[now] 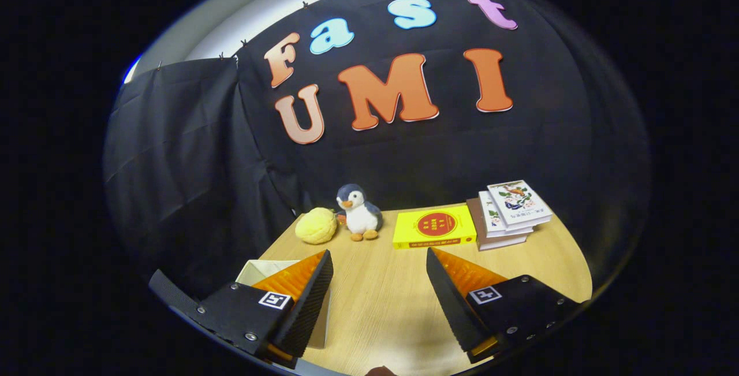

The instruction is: Open the storage box then place both shoes into the box .Put the left shoe in first, then the right shoe, with the right side of both shoes facing outward in a uniform manner.

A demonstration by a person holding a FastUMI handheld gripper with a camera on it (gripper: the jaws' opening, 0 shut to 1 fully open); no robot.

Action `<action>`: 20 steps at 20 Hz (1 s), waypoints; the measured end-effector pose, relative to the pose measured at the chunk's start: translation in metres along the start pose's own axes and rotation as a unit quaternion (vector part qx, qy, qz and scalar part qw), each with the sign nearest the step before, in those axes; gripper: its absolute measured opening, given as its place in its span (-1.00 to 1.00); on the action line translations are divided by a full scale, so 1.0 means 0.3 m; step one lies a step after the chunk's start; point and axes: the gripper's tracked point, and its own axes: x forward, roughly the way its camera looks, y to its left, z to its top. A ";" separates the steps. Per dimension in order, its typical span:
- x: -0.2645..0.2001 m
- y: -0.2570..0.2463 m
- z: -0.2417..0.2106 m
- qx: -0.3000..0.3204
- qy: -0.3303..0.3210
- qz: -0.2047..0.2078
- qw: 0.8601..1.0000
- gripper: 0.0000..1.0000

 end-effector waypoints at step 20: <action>-0.198 -0.307 0.252 -0.062 -0.188 -0.100 0.975 0.96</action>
